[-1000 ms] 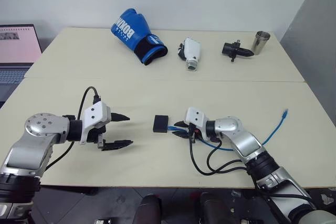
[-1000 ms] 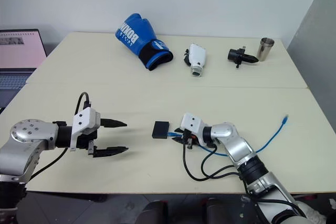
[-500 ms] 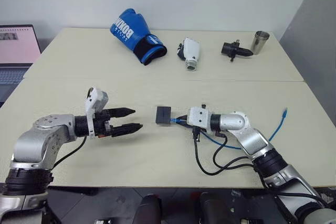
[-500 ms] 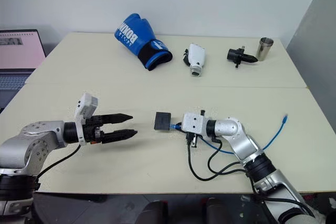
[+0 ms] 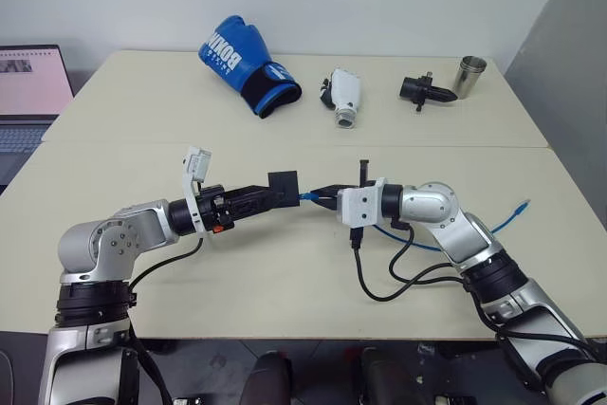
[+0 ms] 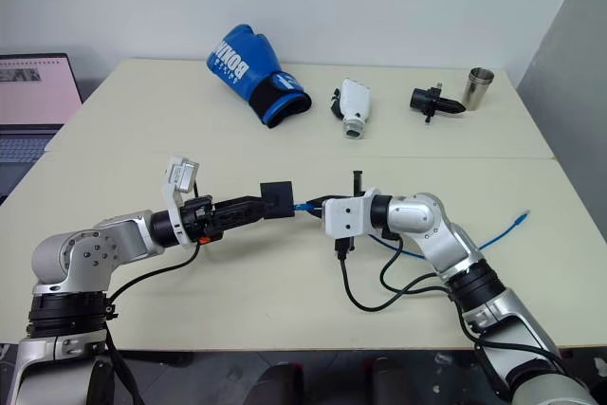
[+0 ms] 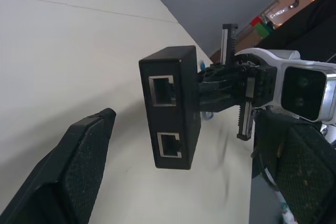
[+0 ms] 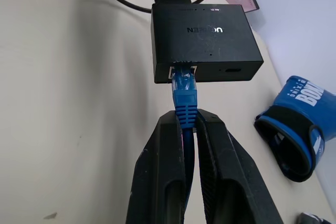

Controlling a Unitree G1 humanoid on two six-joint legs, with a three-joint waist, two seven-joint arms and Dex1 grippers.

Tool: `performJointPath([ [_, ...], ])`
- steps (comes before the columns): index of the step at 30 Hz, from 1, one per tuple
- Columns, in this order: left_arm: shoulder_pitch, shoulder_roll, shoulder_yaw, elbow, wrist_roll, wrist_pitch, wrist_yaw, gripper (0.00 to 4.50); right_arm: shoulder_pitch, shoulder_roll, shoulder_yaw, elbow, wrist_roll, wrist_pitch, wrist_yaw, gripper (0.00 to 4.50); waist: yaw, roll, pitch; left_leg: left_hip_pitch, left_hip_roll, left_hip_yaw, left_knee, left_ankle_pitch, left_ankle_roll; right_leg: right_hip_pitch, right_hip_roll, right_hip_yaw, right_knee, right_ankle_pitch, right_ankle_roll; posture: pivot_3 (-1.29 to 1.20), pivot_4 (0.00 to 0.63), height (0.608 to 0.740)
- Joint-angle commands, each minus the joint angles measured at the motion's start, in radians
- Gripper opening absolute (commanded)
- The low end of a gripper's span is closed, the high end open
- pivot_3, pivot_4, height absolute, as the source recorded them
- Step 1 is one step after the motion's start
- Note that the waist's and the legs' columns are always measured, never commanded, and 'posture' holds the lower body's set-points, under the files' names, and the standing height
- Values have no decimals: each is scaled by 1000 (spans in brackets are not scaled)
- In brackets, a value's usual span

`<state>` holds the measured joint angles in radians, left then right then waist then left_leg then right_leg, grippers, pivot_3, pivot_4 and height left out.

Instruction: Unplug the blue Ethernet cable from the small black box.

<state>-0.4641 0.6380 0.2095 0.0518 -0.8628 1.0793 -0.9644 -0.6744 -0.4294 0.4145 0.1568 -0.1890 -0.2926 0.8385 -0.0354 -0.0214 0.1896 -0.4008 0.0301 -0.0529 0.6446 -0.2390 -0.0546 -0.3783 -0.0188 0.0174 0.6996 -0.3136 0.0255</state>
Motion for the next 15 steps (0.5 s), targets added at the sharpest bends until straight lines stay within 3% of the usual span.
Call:
performJointPath([
  [1,-15,2,7,5,-13,6,-3,4500,-26,0,-15,-37,-8,-21,-3,78,1,0,0,0,0,0,0,0,0,0,0,0,0,0,0,0,150,740],
  [5,-31,-9,13,35,-20,13,2,3980,-37,12,-12,-27,-22,-25,-13,78,3,0,0,0,0,0,0,0,0,0,0,0,0,0,0,0,150,740],
  [15,-50,-13,-5,61,-14,29,-19,1837,-51,22,-7,-12,-48,-73,-26,75,3,0,0,0,0,0,0,0,0,0,0,0,0,0,0,0,150,740],
])
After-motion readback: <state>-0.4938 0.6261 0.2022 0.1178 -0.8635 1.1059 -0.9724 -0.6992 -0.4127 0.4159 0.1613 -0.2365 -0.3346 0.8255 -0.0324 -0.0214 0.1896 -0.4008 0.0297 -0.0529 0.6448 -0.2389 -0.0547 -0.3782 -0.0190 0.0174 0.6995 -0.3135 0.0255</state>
